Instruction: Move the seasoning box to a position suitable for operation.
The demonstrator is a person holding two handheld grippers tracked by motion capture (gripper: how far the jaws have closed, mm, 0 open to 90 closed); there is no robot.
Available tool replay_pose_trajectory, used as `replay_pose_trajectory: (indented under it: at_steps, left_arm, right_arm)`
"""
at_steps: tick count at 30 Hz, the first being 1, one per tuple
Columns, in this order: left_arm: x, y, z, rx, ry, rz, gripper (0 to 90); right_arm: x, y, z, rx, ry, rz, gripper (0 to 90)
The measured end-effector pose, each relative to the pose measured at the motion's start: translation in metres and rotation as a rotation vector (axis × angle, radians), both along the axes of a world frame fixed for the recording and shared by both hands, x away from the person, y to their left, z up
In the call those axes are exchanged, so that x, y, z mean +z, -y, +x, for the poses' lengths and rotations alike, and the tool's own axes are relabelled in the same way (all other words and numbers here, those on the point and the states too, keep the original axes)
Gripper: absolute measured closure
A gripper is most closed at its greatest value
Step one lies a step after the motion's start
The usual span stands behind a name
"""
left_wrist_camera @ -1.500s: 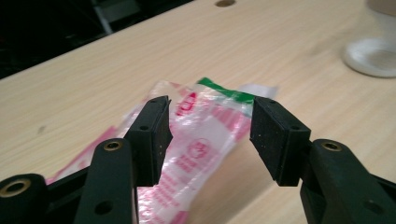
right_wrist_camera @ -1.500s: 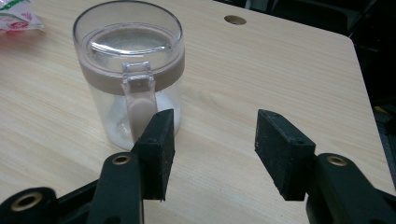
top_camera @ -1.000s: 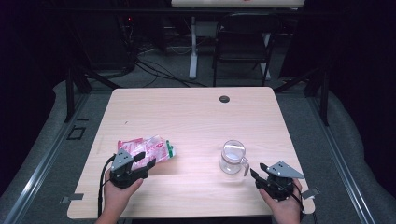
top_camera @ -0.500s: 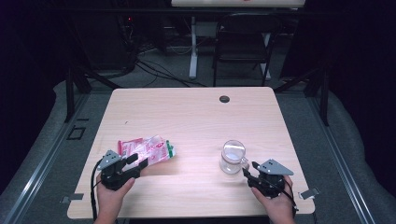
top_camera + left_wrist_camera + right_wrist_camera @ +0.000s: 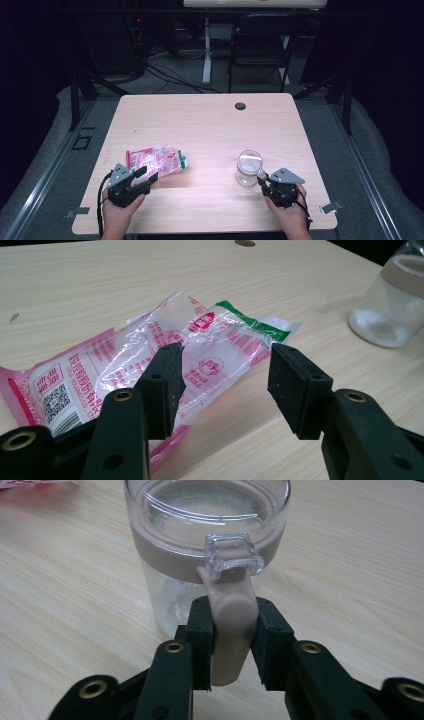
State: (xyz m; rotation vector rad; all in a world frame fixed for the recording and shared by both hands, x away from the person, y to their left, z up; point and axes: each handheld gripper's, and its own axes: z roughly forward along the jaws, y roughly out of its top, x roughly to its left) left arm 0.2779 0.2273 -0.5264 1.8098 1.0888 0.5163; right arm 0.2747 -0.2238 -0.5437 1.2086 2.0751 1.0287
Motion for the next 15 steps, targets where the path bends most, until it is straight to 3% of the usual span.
replay_pose_trajectory:
  at_steps: [5,15]
  left_arm:
    - [0.0003,0.0039,-0.001,-0.015,0.012,0.024,47.1]
    - [0.0005,0.0061,-0.002,-0.021,0.025,0.021,47.1]
  right_arm:
    - [0.0001,0.0009,0.0006,0.004,-0.006,0.012,72.6]
    - [0.0008,0.0016,0.0013,0.019,-0.014,0.016,72.9]
